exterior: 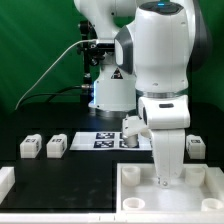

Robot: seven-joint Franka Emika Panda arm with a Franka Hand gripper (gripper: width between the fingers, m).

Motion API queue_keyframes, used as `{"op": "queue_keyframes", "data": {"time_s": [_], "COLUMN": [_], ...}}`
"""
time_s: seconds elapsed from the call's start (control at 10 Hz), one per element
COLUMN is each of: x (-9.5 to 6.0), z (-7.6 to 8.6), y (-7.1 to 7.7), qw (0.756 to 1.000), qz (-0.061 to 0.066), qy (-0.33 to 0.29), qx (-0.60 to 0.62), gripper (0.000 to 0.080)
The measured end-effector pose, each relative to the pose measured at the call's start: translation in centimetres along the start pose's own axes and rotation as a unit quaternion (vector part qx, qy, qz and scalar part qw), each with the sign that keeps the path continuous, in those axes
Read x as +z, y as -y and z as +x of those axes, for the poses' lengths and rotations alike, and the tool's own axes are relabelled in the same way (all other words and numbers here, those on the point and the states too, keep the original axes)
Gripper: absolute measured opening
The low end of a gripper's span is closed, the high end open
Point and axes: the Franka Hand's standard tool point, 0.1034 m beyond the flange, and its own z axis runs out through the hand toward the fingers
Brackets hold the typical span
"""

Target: Assemble one leg

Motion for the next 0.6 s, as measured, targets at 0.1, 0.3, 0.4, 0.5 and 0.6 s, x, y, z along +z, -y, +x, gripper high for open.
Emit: {"op": "queue_keyframes", "data": {"time_s": [0.1, 0.3, 0.4, 0.5, 0.6], "x": [0.0, -0.7, -1.5, -1.9, -2.7], "z": [0.0, 0.0, 0.2, 0.8, 1.9], "y": [0.0, 0.0, 0.5, 1.1, 1.1], "qw": [1.000, 0.999, 0.998, 0.988, 0.977], "qz": [0.000, 0.000, -0.003, 0.003, 0.000], "qy": [0.000, 0.002, 0.003, -0.001, -0.002], "qx": [0.001, 0.040, 0.055, 0.154, 0.214], "gripper": [0.0649, 0.0649, 0.0649, 0.0649, 0.0649]}}
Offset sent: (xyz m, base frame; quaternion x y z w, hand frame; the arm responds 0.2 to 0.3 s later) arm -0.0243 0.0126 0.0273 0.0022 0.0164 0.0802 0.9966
